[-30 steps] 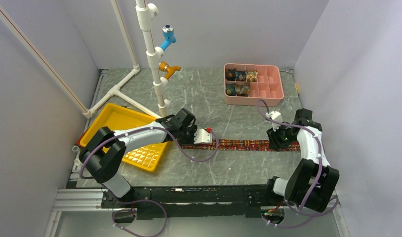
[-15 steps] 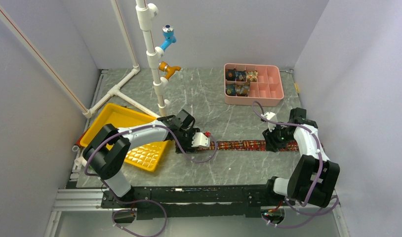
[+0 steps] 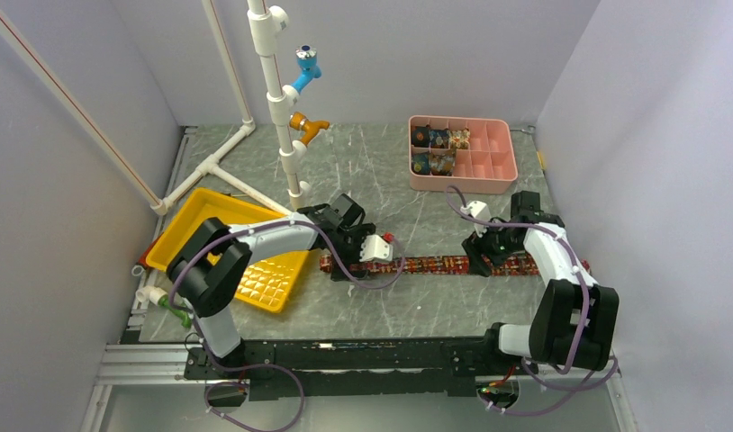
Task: Roll the ties
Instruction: Flatten out the tie at the center of the board.
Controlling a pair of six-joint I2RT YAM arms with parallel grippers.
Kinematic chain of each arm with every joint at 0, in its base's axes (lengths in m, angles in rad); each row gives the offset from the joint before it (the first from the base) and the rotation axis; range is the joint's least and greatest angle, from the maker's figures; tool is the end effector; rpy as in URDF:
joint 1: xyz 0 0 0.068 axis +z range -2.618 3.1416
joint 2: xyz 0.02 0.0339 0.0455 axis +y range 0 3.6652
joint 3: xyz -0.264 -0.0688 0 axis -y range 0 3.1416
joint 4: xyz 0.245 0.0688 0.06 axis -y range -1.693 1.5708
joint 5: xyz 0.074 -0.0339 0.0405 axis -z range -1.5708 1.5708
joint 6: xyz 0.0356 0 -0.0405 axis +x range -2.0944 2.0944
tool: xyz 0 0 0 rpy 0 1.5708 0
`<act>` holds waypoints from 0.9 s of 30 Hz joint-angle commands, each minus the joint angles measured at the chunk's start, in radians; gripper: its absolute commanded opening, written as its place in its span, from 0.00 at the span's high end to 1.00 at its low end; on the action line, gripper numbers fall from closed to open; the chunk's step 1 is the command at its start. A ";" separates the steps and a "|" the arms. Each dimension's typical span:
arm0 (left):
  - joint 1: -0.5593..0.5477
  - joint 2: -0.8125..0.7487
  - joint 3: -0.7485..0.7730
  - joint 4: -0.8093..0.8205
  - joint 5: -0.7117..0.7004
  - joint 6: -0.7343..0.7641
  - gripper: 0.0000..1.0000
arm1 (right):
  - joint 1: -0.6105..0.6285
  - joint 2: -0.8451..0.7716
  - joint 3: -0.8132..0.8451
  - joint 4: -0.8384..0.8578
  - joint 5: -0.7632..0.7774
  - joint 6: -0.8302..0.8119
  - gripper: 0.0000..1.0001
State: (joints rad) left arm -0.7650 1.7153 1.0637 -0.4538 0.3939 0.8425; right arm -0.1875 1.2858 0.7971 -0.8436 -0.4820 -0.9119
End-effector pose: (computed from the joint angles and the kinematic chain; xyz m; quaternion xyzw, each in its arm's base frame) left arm 0.2338 -0.2434 0.1784 0.7183 0.6298 -0.1815 0.2334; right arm 0.2145 -0.0239 0.2022 -0.3682 0.8916 0.1417 0.2223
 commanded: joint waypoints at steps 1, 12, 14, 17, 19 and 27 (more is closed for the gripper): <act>-0.013 0.074 0.070 -0.015 0.002 -0.029 0.06 | 0.061 0.022 -0.002 0.076 -0.029 0.033 0.29; -0.055 0.161 0.137 -0.112 0.054 -0.027 0.42 | 0.095 0.194 -0.036 0.173 0.080 -0.110 0.33; -0.057 0.165 0.140 -0.115 0.072 -0.038 0.44 | 0.095 0.210 -0.057 0.175 0.108 -0.143 0.38; -0.058 0.163 0.145 -0.112 0.103 -0.056 0.47 | 0.094 0.203 -0.120 0.217 0.163 -0.192 0.49; -0.058 0.147 0.142 -0.100 0.122 -0.071 0.47 | 0.088 0.197 -0.164 0.255 0.215 -0.226 0.53; -0.044 -0.066 0.077 -0.007 0.135 -0.162 0.15 | -0.054 0.250 -0.145 0.224 0.293 -0.373 0.59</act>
State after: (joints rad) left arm -0.8127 1.8080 1.1576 -0.5129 0.4778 0.7456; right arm -0.1471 1.4353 0.6971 -0.6201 -0.4187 -1.1297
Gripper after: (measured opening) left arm 0.772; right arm 0.410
